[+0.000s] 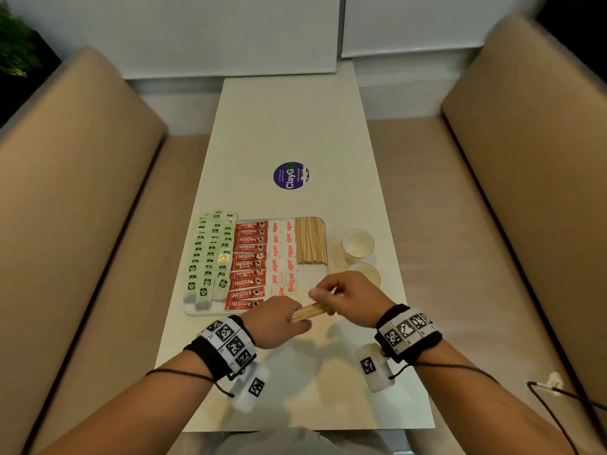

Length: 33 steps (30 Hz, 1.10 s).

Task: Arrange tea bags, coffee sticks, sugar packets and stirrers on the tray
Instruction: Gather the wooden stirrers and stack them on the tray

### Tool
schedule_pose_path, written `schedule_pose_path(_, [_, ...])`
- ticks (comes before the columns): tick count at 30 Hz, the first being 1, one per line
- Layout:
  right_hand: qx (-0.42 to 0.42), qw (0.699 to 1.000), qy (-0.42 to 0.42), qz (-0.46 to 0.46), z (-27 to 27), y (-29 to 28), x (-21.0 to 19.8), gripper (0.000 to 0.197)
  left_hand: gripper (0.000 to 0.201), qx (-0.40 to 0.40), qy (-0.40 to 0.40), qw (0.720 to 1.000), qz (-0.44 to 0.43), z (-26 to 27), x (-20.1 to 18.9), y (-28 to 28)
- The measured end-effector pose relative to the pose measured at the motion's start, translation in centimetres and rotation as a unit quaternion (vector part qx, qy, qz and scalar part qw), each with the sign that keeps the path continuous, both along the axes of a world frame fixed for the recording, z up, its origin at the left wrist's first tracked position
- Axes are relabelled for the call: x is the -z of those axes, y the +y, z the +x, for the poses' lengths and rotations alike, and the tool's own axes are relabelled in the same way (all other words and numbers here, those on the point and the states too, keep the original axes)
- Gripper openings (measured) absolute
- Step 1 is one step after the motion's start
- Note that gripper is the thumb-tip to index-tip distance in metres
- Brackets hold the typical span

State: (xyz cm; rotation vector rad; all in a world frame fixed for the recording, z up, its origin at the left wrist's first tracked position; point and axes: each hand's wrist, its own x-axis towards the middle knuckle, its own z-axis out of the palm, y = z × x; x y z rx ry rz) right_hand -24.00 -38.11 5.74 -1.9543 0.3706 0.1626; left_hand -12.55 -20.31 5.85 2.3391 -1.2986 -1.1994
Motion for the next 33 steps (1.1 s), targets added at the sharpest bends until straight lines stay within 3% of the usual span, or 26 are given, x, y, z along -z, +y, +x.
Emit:
schedule_pose_path(4, [0.093,0.992,-0.031,0.077,0.7,0.3,0.5,0.044,0.036,-0.023,0.033,0.999,-0.003,-0.3,-0.4,-0.7])
schedule_pose_path(8, [0.123,0.984,-0.039,0.124,1.6,1.0,0.8,0.047,0.034,-0.044,0.059,0.997,-0.006,-0.6,-0.4,-1.5])
schedule_pose_path(13, [0.143,0.982,-0.039,0.121,1.7,0.9,1.5,0.042,0.037,-0.050,0.047,0.997,-0.019,0.5,0.2,-1.1])
schedule_pose_path(19, [0.140,0.981,0.011,0.136,0.7,1.4,1.9,0.044,0.022,-0.026,0.044,0.998,-0.022,1.3,-0.2,-1.4])
schedule_pose_path(23, [0.191,0.975,0.035,0.112,1.1,1.5,2.8,0.037,0.027,-0.041,0.035,0.998,-0.017,1.2,-0.3,-1.8])
schedule_pose_path(29, [0.235,0.966,0.027,0.108,1.7,1.6,3.5,0.028,0.025,-0.108,0.117,0.987,-0.036,1.2,-0.1,-1.8])
schedule_pose_path(33, [0.217,0.967,0.009,0.132,1.8,1.8,3.3,0.032,0.028,-0.106,0.111,0.988,-0.026,1.6,0.0,-1.6])
